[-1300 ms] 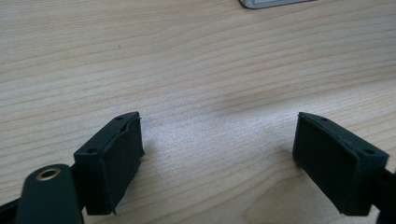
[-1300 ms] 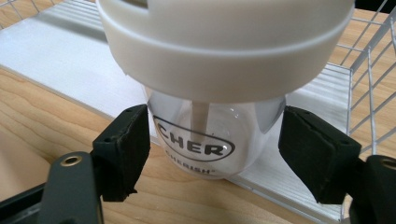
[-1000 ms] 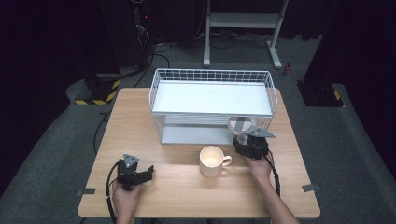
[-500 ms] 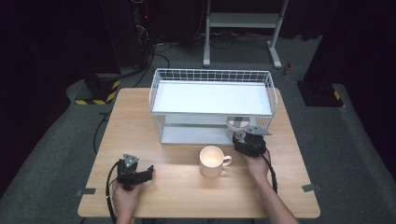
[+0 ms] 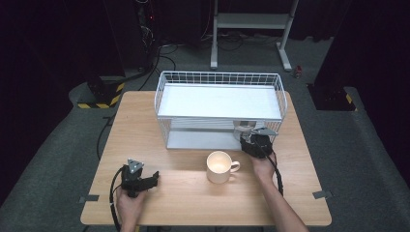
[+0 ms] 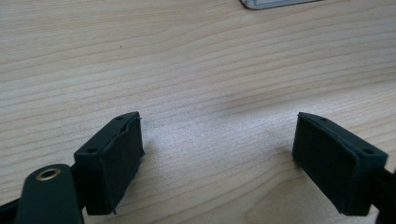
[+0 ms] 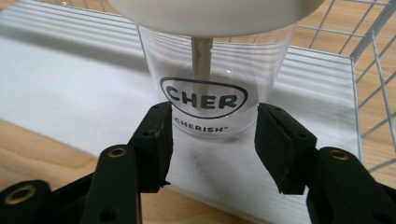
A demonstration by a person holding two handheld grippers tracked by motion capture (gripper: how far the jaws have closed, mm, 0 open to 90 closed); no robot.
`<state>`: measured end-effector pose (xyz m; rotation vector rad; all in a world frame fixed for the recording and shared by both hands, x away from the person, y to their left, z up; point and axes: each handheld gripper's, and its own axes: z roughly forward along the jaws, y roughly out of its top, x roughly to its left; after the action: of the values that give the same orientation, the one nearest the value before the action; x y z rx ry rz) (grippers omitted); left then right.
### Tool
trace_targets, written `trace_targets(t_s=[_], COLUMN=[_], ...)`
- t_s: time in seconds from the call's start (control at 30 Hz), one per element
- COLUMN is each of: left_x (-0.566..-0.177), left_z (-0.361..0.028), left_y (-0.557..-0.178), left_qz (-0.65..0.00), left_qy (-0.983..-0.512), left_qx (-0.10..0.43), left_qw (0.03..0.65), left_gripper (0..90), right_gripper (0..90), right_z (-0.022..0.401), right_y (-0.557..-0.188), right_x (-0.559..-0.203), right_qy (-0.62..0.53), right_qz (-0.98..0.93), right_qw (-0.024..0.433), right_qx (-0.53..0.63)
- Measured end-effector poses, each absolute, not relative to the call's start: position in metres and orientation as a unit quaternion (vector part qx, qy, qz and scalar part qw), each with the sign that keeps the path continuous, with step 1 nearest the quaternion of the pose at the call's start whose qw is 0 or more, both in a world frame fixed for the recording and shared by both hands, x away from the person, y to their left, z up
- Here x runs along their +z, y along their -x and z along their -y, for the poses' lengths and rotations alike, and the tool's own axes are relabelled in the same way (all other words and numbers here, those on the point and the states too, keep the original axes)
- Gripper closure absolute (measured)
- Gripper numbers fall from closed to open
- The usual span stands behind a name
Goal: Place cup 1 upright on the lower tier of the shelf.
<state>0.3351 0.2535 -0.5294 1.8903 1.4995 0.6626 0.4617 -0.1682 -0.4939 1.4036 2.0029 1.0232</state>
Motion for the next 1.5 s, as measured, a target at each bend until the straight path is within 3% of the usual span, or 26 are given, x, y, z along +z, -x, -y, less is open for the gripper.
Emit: trace_targets(t_s=[0.5, 0.93, 1.2, 1.5], left_x=[-0.529, -0.529, -0.529, -0.529], left_z=[-0.254, -0.254, -0.254, -0.254], left_y=[-0.335, -0.335, -0.335, -0.335], left_qz=[-0.570, -0.570, -0.570, -0.571], left_qy=[-0.717, -0.716, -0.716, -0.716], left_qx=[0.251, 0.252, 0.252, 0.252], left_qw=[0.314, 0.313, 0.313, 0.313], left_gripper=[16.5, 16.5, 16.6, 16.6], right_gripper=[58.9, 60.1, 46.9, 41.0], right_z=[0.165, 0.169, 0.168, 0.173], right_y=[-0.476, -0.481, -0.477, -0.467], right_x=[-0.502, -0.508, -0.505, -0.499], right_qy=[-0.528, -0.541, -0.529, -0.515], right_qz=[-0.726, -0.721, -0.732, -0.739], right_qw=[0.252, 0.251, 0.243, 0.225], right_qx=[0.361, 0.353, 0.353, 0.372])
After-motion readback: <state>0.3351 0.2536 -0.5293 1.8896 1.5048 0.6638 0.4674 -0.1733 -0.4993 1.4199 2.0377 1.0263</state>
